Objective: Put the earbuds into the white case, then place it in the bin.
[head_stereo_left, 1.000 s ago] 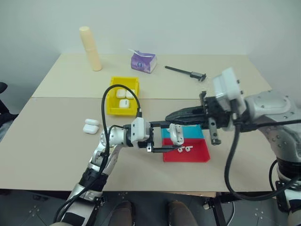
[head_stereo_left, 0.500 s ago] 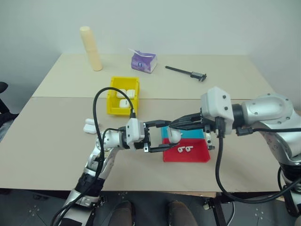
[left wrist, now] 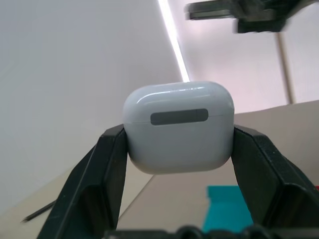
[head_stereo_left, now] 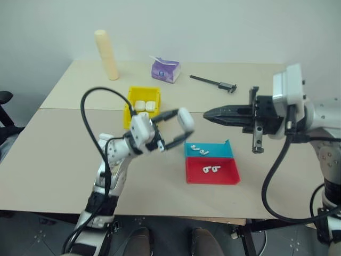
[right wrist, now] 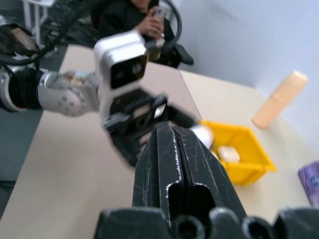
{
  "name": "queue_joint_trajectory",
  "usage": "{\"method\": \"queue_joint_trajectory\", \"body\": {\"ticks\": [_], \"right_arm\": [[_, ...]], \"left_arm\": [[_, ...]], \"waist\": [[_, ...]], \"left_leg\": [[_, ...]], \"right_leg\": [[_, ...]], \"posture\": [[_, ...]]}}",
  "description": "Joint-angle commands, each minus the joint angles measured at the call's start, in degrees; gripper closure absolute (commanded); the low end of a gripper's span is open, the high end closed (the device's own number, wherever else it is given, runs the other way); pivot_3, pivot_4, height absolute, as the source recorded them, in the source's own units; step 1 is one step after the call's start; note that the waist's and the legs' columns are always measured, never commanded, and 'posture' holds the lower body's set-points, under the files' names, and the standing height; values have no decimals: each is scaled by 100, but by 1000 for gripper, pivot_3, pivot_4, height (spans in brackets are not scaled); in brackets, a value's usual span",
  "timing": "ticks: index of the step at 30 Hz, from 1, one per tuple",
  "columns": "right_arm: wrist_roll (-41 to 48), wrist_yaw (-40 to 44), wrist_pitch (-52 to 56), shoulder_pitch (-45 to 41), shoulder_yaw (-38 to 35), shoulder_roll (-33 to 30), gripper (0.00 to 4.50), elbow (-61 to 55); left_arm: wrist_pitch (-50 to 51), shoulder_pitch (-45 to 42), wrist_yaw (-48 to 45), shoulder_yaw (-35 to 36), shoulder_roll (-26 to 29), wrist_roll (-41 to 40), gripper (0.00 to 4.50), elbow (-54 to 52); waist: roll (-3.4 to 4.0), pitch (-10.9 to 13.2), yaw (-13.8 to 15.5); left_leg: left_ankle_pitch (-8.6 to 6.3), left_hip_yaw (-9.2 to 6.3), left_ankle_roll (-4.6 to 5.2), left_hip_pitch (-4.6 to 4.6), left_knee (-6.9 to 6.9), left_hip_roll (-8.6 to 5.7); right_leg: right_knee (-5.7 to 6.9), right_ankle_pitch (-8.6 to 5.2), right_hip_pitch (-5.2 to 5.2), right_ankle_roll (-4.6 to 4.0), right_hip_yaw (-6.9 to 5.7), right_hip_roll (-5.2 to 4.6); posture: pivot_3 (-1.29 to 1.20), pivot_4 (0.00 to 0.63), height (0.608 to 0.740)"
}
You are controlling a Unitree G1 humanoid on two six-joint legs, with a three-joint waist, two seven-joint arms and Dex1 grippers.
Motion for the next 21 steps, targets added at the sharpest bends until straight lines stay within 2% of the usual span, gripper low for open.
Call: {"method": "queue_joint_trajectory", "body": {"ticks": [1, 3, 5, 13, 15, 18, 21], "right_arm": [[57, -262, 148, 229, -189, -51, 4479, -156], [-130, -341, 80, 512, -73, -40, 4479, -218], [-305, -396, 0, 740, 53, -30, 4479, -274], [-598, -538, 31, 849, 250, -52, 4479, -295], [-603, -566, 54, 861, 227, -60, 4500, -293], [-611, -564, 73, 896, 224, -91, 4500, -307], [-659, -542, 49, 936, 261, -122, 4500, -306]], "left_arm": [[677, -780, 1460, 401, 18, 645, 1638, 558], [1238, -1255, 2319, 572, -19, 954, 1638, 1185], [1381, -1541, 2939, 707, -106, 1102, 1638, 1839], [904, -1610, 3254, 538, -251, 1330, 1638, 3089], [769, -1634, 3306, 529, -252, 1372, 904, 3288], [519, -1704, 3479, 543, -248, 1453, 33, 3563], [443, -1719, 3448, 540, -223, 1472, 33, 3588]], "waist": [[1, -1, -16], [-1, 0, -7], [-1, 0, -1], [-6, 3, 3], [-6, 3, 8], [-6, 3, 12], [-6, 3, 32]], "left_leg": [[0, -2, 0, 0, -1, -2], [-2, -2, 2, 0, -1, -2], [-2, -4, 2, -5, -1, -2], [0, 20, 0, -9, -2, -2], [0, 24, 0, -9, -2, -3], [0, 25, 0, -10, -2, -3], [0, 26, 0, -10, -2, -3]], "right_leg": [[-1, 0, -2, 1, 5, -1], [-5, -1, -1, 3, 9, -1], [-8, -1, -3, 5, 4, -1], [-3, -1, -11, 4, -2, -2], [-3, -1, -11, 4, -2, -1], [-3, -1, -11, 3, -2, -1], [-3, -1, -10, 3, -3, -1]], "posture": [[0, 150, 740], [0, 150, 740], [0, 150, 740], [0, 150, 740], [0, 150, 740], [0, 150, 740], [0, 150, 740]]}}
